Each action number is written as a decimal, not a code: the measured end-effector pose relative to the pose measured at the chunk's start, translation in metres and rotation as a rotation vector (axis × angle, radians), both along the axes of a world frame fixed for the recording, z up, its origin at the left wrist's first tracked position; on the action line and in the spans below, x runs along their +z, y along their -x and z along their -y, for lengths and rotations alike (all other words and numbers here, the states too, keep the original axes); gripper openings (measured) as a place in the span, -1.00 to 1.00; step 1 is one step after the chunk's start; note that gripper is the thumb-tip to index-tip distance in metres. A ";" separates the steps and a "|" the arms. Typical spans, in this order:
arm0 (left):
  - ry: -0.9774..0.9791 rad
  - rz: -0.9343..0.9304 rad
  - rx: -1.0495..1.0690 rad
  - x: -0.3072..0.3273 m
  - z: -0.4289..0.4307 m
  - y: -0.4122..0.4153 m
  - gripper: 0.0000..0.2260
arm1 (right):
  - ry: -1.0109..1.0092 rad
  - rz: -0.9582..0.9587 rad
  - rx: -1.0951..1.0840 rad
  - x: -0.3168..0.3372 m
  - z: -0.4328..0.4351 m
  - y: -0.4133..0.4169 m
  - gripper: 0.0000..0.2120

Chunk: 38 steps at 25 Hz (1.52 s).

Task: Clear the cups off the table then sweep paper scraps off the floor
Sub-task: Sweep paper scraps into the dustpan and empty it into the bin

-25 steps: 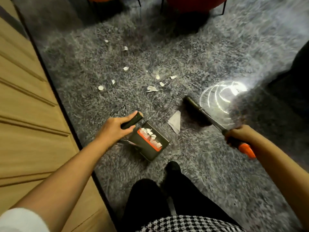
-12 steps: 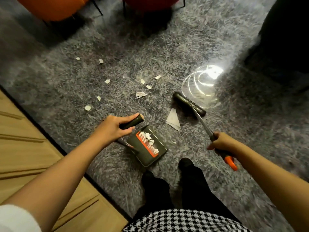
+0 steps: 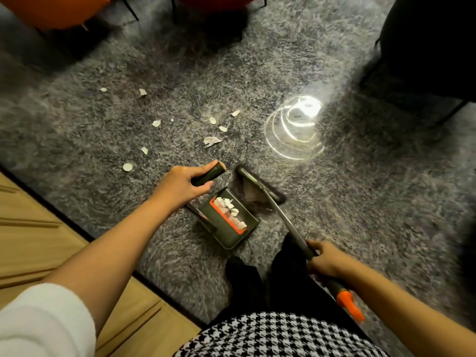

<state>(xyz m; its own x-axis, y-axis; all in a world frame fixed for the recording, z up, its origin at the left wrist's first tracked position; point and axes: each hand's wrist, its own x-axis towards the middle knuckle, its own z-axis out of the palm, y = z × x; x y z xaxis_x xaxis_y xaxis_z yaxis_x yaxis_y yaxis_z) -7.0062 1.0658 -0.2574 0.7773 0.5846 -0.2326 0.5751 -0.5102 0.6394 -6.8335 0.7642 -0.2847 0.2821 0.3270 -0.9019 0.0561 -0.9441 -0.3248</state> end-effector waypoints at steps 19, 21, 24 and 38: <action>-0.072 0.027 0.013 -0.003 0.004 0.044 -0.42 | -0.127 -0.317 -0.250 0.100 -0.037 -0.019 -0.59; -0.087 0.072 0.106 -0.005 0.002 0.057 -0.42 | -0.134 -0.256 -0.185 0.098 -0.051 -0.022 -0.56; -0.099 0.132 0.296 -0.009 0.001 0.083 -0.42 | -0.146 -0.199 -0.083 0.095 -0.081 -0.026 -0.60; 0.028 0.191 1.079 0.025 0.008 0.162 -0.51 | -0.165 -0.099 0.575 0.067 -0.407 -0.049 -0.86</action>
<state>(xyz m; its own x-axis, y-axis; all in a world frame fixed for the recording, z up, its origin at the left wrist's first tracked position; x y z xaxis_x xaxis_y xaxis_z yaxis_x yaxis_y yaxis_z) -7.1678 1.0579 -0.2327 -0.1156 0.9757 -0.1864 0.6012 0.2181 0.7687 -6.7841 1.1711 -0.2180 -0.0643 0.5395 -0.8395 0.5044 -0.7084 -0.4938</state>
